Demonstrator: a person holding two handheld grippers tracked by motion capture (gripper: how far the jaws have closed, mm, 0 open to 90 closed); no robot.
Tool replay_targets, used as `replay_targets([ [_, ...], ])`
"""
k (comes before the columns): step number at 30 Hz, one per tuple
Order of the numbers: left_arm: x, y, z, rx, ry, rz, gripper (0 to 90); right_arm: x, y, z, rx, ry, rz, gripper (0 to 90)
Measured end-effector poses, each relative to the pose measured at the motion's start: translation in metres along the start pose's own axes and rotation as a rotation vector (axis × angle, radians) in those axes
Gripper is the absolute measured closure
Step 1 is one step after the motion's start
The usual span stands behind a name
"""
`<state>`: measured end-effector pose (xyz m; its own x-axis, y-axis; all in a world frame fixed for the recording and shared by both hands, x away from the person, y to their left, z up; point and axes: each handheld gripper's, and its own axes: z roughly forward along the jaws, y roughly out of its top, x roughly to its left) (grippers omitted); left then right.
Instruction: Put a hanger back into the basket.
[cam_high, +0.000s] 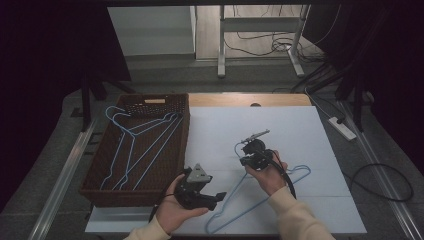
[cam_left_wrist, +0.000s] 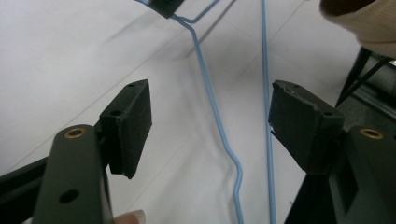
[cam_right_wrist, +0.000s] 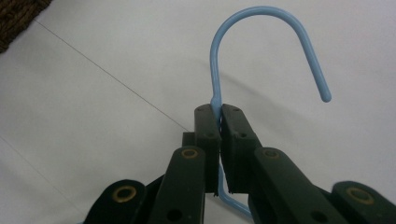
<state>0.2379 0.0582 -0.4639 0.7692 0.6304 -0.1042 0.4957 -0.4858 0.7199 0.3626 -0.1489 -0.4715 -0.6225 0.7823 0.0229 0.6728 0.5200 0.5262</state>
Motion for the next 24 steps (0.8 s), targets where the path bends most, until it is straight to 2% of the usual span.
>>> replay_targets([
  [1,-0.004,0.001,0.005,0.013,0.017,0.03,30.9,0.0,0.0,0.0,0.0,0.0,-0.002,86.5],
  [2,-0.007,0.002,0.009,0.02,0.006,0.038,30.9,0.0,0.0,0.0,-0.004,0.001,-0.001,86.5],
  [6,-0.01,0.004,0.022,0.049,-0.018,0.036,30.5,0.0,-0.001,-0.001,-0.006,0.001,-0.006,86.5],
  [9,-0.009,0.005,0.039,0.084,-0.052,0.012,30.5,0.001,-0.001,-0.003,-0.016,-0.001,-0.008,86.5],
  [10,-0.009,0.005,0.039,0.084,-0.052,0.012,30.5,0.001,-0.001,-0.003,-0.016,-0.001,-0.008,86.5],
  [16,-0.001,0.007,0.064,0.122,-0.053,-0.017,31.3,0.001,-0.002,-0.005,-0.024,-0.001,-0.01,86.5],
  [18,0.004,0.007,0.075,0.15,-0.06,-0.032,37.2,0.001,-0.002,-0.005,-0.027,-0.003,-0.011,86.5],
  [23,0.009,0.009,0.082,0.15,-0.094,-0.059,50.6,0.001,-0.002,-0.006,-0.032,-0.002,-0.007,86.5],
  [24,0.01,0.01,0.085,0.152,-0.104,-0.064,50.6,0.001,-0.002,-0.006,-0.033,-0.001,-0.006,86.5],
])
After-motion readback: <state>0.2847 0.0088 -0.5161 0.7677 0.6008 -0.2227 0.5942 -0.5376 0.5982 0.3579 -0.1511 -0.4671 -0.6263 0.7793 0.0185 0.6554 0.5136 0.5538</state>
